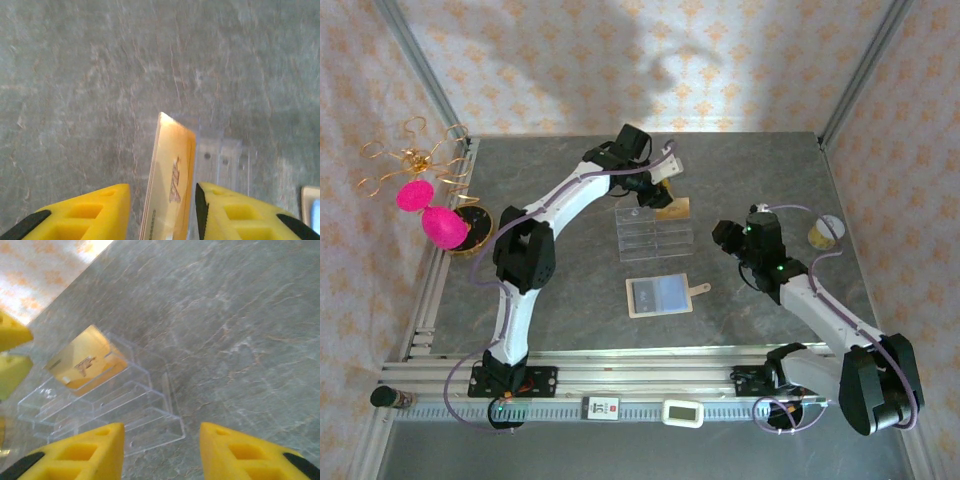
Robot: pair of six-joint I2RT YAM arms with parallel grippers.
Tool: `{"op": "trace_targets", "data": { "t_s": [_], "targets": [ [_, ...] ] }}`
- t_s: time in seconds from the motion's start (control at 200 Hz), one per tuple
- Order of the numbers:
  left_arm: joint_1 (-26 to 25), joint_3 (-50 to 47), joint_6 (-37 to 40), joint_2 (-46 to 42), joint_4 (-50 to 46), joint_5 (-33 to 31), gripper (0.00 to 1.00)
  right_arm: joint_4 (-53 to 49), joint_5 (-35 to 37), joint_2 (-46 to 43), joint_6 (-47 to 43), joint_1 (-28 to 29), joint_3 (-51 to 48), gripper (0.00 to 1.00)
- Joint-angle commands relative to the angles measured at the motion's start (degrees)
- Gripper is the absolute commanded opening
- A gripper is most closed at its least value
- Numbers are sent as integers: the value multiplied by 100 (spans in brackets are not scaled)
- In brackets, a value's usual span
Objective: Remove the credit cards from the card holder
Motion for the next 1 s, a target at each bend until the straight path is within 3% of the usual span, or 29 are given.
{"op": "trace_targets", "data": {
  "t_s": [0.0, 0.085, 0.19, 0.285, 0.375, 0.506, 0.636, 0.876, 0.991],
  "targets": [
    [9, -547, -1004, -991, 1187, 644, 44, 450, -867, 180, -361, 21, -49, 44],
    [9, -1867, -2014, -1858, 2832, 920, 50, 321, -665, 315, -601, 463, 41, 45],
    [9, -3812, -3887, -2812, 5299, 941, 58, 89, -213, 546, -819, 1335, 252, 46],
    [5, -5381, -5408, -3570, 6996, 496, 59, 42, -129, 908, -858, 2001, 325, 47],
    [8, -6607, -6370, -4168, 7678, -130, 60, -62, 80, 1302, -908, 2674, 430, 47],
    [-4, -7938, -7244, -4969, 7782, -659, 60, -317, 733, 1945, -1000, 3561, 743, 47],
    [-9, -8879, -7603, -5738, 7478, -1015, 60, -615, 1371, 2484, -1008, 4096, 1100, 47],
    [-9, -9558, -7494, -7189, 6299, -1635, 60, -1225, 2249, 3071, -768, 4431, 1542, 41],
    [-9, -9608, -7386, -7490, 5931, -1726, 60, -1346, 2304, 3317, -717, 4537, 1633, 41]
  ]
}}
